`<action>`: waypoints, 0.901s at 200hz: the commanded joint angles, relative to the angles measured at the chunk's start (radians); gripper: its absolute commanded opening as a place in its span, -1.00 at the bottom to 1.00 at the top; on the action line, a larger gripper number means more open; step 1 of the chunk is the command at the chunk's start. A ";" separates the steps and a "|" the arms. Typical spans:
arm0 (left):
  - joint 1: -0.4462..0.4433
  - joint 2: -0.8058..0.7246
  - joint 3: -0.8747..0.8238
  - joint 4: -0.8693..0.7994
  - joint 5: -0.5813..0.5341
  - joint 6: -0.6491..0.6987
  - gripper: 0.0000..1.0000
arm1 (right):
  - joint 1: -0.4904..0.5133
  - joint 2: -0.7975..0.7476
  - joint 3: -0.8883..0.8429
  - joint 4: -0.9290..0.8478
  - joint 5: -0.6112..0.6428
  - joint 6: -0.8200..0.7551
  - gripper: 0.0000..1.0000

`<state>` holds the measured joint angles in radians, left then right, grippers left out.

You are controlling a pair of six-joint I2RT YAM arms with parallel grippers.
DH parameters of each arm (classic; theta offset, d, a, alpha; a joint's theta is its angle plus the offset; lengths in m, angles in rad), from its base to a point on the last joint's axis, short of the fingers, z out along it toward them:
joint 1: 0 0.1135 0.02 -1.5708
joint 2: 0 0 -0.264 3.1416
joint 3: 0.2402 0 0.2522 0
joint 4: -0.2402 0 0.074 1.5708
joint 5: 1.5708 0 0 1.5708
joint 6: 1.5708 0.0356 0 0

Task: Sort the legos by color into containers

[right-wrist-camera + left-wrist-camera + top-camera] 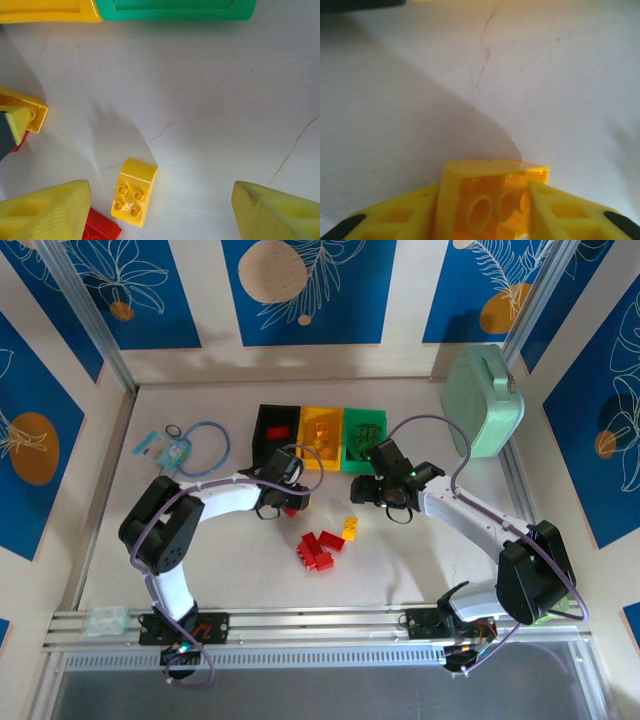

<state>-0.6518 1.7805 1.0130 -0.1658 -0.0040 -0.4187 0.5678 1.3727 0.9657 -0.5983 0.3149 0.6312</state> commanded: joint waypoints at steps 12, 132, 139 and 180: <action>-0.008 -0.051 -0.011 -0.013 -0.010 0.011 -0.27 | 0.006 -0.013 -0.022 -0.018 0.016 0.018 0.49; -0.009 -0.041 0.123 -0.057 -0.017 0.038 0.13 | 0.003 -0.029 -0.042 -0.020 0.024 0.021 0.49; -0.009 -0.040 0.118 -0.063 -0.020 0.038 0.31 | 0.001 -0.030 -0.044 -0.018 0.023 0.021 0.48; -0.007 -0.018 0.094 -0.091 -0.025 0.034 0.72 | -0.003 -0.019 -0.048 -0.005 0.010 0.019 0.48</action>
<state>-0.6533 1.7340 1.1236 -0.2153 -0.0174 -0.3874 0.5694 1.3682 0.9245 -0.5983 0.3290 0.6373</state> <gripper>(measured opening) 0.849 0.743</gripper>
